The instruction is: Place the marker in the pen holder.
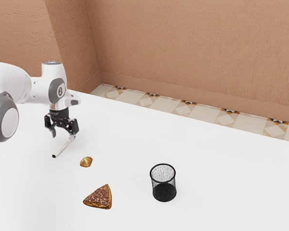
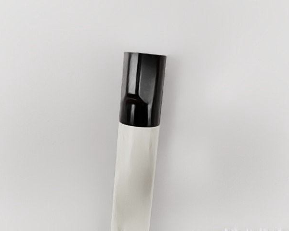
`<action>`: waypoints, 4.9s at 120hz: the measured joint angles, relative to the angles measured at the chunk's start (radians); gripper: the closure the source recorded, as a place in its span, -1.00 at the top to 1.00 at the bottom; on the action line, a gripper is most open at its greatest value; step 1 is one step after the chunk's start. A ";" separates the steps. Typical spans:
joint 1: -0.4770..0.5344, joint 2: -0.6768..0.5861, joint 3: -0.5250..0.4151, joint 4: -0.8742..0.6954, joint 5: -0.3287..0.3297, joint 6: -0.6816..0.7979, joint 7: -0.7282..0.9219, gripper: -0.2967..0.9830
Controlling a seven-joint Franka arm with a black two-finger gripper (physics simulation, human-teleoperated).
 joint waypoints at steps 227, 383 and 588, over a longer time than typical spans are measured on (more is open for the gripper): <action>0.005 0.069 -0.009 0.021 -0.030 0.116 0.202 -0.41; -0.001 -0.316 -0.083 -0.261 -0.007 0.391 0.188 -0.60; -0.003 -0.675 -0.769 -0.669 -0.107 0.818 0.189 -0.61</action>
